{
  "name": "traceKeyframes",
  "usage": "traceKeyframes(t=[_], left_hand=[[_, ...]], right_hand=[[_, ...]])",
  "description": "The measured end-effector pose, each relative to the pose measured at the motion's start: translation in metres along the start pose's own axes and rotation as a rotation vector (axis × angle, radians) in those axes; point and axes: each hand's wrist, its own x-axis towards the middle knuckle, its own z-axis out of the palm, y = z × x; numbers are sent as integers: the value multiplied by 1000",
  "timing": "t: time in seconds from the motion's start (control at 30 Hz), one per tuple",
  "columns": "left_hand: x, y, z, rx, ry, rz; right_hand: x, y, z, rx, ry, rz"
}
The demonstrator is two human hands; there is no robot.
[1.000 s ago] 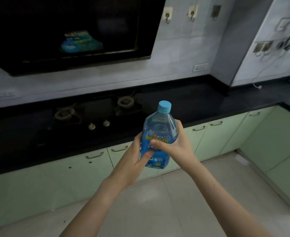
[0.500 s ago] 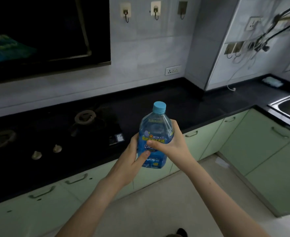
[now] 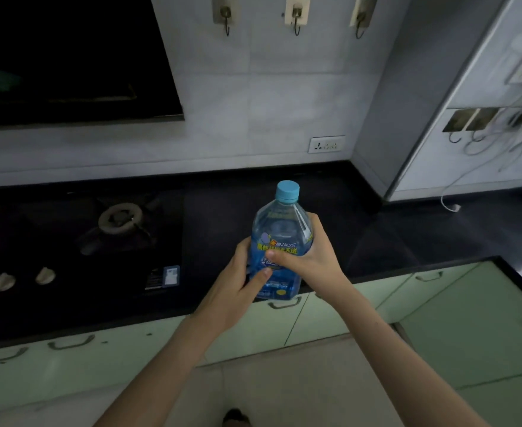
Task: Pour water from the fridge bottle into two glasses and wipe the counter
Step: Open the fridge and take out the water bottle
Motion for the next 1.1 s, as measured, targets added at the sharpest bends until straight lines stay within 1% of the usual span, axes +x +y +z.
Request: traceKeyframes(t=[0.2,0.4,0.57,0.7,0.8,0.93,1.1], left_hand=[[76,-18,8,14,-12,8],[148,-23,15,22,-69,-5],[205,-26,29,20,-93,-20],[245,-30,53,30,-88,-44],[274,-36,78,32,-62,-85],[309,-45,120,49,-1,-137],[351,-67,167,136,47,-189]], right_hand=[[66,24,-30,13,10,-15],[121,42,-66,20,35,23],[164,53,-102,6,20,40],[196,66,-140,-42,-25,46],[222,81,-172,-112,-99,61],[254,109,-217,-195,-190,102],[285,152,-256,-239,-233,122]])
